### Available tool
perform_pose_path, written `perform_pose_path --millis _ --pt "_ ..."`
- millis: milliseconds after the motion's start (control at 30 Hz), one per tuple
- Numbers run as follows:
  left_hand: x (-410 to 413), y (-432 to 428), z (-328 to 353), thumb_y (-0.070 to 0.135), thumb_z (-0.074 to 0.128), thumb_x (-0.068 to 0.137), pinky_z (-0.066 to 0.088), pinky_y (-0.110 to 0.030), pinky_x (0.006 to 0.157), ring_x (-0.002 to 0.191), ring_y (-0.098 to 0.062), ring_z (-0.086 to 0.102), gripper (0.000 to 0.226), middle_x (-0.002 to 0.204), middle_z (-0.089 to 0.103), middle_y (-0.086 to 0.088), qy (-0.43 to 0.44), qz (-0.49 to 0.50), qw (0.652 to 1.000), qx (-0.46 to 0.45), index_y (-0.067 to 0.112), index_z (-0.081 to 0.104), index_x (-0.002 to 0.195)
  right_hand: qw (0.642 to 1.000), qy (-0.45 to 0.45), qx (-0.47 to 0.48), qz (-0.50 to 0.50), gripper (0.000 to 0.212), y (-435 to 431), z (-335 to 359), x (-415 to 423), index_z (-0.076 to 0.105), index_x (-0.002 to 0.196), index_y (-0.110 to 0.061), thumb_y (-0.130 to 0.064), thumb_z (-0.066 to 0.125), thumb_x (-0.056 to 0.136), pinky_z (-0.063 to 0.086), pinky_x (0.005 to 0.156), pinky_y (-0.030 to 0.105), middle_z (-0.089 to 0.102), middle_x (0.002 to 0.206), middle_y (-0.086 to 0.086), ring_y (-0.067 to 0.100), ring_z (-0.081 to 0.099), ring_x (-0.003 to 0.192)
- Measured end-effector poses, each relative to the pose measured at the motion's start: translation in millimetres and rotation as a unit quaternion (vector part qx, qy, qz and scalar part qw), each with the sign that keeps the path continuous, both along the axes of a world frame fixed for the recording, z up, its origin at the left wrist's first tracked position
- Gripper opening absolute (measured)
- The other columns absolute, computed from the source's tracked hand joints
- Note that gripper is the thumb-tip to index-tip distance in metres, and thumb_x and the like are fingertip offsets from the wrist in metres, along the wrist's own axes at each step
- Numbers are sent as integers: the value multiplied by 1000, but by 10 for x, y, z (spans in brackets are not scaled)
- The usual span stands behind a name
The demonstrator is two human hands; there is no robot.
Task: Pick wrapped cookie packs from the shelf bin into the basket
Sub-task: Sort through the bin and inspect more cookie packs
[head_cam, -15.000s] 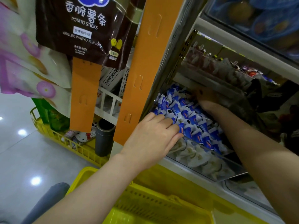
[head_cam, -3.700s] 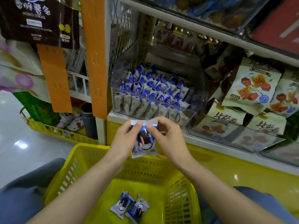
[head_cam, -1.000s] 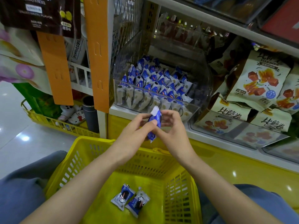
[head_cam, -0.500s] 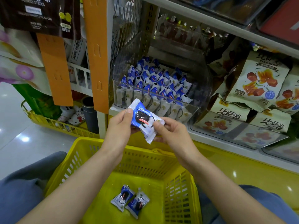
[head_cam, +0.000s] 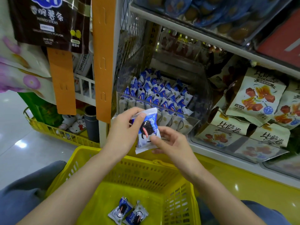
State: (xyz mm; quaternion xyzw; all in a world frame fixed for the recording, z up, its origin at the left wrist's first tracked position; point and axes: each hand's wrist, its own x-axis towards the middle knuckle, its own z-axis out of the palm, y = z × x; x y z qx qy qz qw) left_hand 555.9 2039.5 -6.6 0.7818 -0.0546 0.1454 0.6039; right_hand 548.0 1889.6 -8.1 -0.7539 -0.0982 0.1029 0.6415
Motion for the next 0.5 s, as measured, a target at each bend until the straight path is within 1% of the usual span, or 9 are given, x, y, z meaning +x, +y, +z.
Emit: perform_pose_path --millis 67,133,200,267,333,400,433,467,500 --pt "62 38 82 23 46 96 43 -14 59 75 0 58 16 85 63 10 -35 1 998 45 20 61 98 1000 -26 1 -11 17 -24 65 13 63 99 -22 -17 63 83 54 63 18 71 91 -9 3 66 81" --pt "167 98 171 24 43 96 42 -14 67 87 -1 55 21 96 60 9 -82 18 992 93 19 59 109 996 -77 -5 -49 18 -62 184 69 63 99 -24 -21 63 81 53 61 16 71 92 -13 2 67 81" --pt "292 166 254 26 40 97 42 -22 78 99 -7 51 26 107 58 6 -126 30 977 172 18 55 117 986 -138 -16 -97 15 -96 337 195 62 99 -25 -19 60 85 52 61 15 71 92 -11 3 67 80" --pt "410 212 280 29 38 97 39 -29 85 105 -14 49 30 112 56 2 -145 32 951 273 17 52 121 971 -183 -45 -148 16 -122 488 401 62 104 -22 -20 58 89 51 62 15 70 92 -7 2 66 79" --pt "513 244 237 32 35 98 35 -31 89 107 -18 49 32 116 56 -1 -136 21 923 359 17 51 122 953 -214 -99 -191 22 -106 614 692 60 111 -19 -27 57 90 50 58 13 68 89 -10 -1 65 72" --pt "583 265 157 35 30 99 31 -30 90 107 -17 50 34 114 59 1 -136 3 899 417 19 54 117 923 -252 -176 -231 28 -62 696 1050 59 115 -20 -32 58 89 45 55 8 62 90 -16 -7 60 66" --pt "608 279 125 35 30 99 29 -29 90 106 -17 52 34 112 61 2 -145 -4 891 431 20 56 113 904 -274 -214 -249 32 -37 726 1242 60 117 -18 -32 59 89 42 58 5 59 94 -14 -8 56 68" --pt "626 299 99 36 30 99 29 -29 89 103 -17 53 34 109 63 3 -154 -8 888 432 20 58 110 888 -290 -245 -260 34 -14 742 1430 60 119 -13 -30 59 89 38 63 4 57 96 -10 -6 53 74" --pt "643 318 85 36 32 98 29 -29 87 101 -17 55 34 106 65 3 -160 -10 890 427 19 60 106 878 -291 -272 -266 34 -3 746 1615 59 119 -10 -27 58 90 37 66 6 58 98 -4 1 53 81"
